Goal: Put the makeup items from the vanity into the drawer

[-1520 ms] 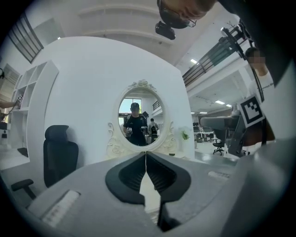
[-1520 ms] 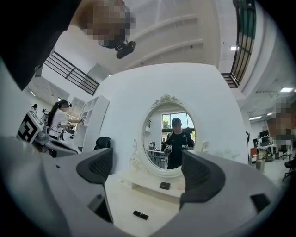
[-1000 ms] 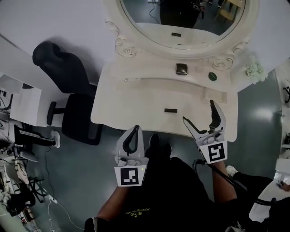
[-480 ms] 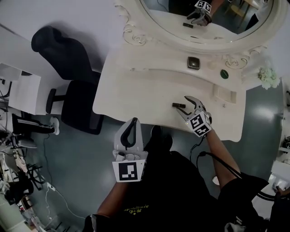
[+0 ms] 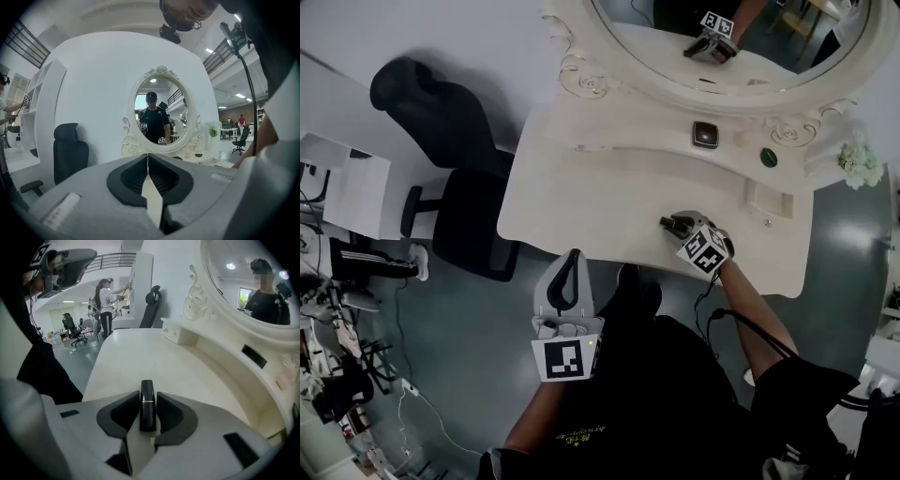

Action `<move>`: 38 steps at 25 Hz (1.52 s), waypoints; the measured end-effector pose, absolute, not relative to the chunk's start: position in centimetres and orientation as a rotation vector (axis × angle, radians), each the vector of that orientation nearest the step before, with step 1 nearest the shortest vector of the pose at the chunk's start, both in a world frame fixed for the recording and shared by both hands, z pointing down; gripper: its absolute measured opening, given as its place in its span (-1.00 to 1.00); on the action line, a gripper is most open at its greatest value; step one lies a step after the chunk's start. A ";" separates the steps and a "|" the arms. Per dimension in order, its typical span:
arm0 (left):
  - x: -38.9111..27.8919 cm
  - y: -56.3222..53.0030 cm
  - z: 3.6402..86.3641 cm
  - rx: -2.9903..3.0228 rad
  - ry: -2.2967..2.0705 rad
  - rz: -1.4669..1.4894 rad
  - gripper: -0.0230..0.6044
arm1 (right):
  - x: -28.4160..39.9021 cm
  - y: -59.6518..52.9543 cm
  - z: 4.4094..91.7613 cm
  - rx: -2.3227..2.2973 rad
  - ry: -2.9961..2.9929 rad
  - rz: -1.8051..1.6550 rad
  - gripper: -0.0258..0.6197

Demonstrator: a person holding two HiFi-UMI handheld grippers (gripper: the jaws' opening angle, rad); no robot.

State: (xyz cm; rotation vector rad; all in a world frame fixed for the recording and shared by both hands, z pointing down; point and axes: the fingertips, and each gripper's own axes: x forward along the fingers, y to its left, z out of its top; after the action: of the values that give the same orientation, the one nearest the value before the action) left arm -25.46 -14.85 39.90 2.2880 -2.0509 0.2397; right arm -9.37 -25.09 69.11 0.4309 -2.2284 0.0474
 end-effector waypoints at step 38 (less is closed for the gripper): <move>-13.2 -20.5 36.7 2.724 -1.684 0.195 -0.86 | 11.7 -27.0 42.5 1.535 -2.425 -0.123 -0.63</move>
State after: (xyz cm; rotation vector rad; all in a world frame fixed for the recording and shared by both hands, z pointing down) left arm -13.24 -20.46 36.66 2.7242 -1.6838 0.1953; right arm 11.72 -27.03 42.47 1.5351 -2.4247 -0.1228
